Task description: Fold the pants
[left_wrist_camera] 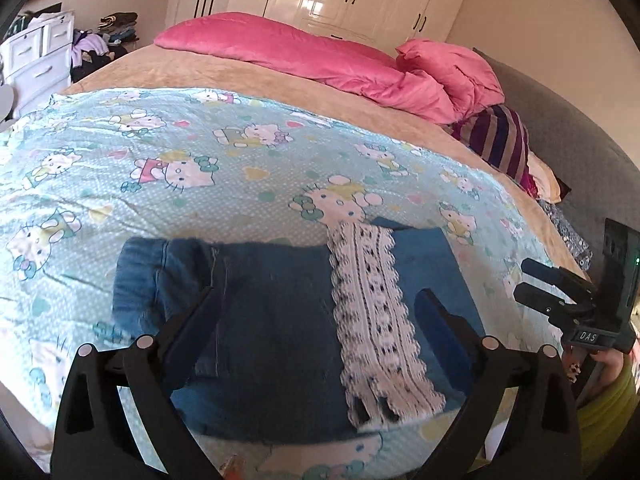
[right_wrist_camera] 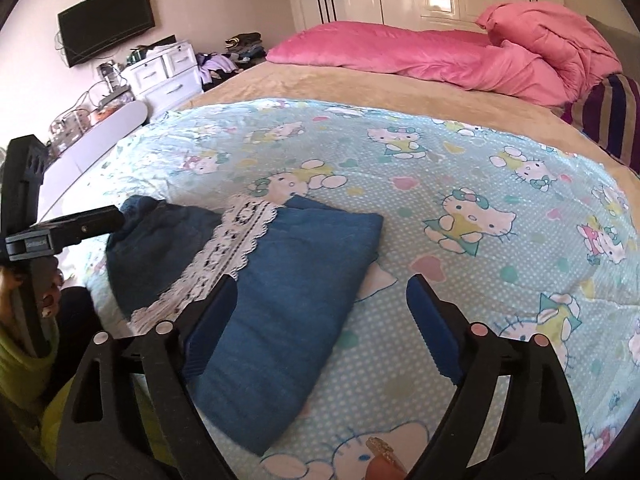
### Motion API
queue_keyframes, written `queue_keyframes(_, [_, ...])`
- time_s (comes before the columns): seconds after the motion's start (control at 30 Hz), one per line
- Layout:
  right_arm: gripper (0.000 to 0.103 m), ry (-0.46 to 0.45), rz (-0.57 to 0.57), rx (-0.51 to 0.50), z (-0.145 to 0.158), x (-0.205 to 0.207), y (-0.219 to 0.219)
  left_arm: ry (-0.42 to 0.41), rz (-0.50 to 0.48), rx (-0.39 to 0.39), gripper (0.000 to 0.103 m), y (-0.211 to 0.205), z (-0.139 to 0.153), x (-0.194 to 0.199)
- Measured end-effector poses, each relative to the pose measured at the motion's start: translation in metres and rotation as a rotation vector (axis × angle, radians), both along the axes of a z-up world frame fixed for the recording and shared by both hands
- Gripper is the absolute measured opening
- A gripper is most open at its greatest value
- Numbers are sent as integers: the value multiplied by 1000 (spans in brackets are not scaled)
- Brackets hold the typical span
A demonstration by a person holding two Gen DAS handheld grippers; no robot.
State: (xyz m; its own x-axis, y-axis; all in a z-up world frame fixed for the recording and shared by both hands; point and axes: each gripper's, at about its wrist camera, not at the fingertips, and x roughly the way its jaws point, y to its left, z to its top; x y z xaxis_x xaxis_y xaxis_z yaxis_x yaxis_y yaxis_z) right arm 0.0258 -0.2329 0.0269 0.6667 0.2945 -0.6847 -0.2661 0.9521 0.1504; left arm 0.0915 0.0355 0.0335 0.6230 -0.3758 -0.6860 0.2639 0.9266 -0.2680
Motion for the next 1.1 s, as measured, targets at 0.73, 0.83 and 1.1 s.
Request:
queue_keyframes(0.73, [86,67,102,-42,-37,-44,21,259,-102,-23,72,-39,-65,-34])
queue_keyframes(0.83, [86,79,106,-33,-40,-43,22,277,-121,-12,43,-50,-73,-32])
queue_keyframes(1.1, [78,29,195,-36,-31,-52,42,228,-98,61,17,-39,-65,-42])
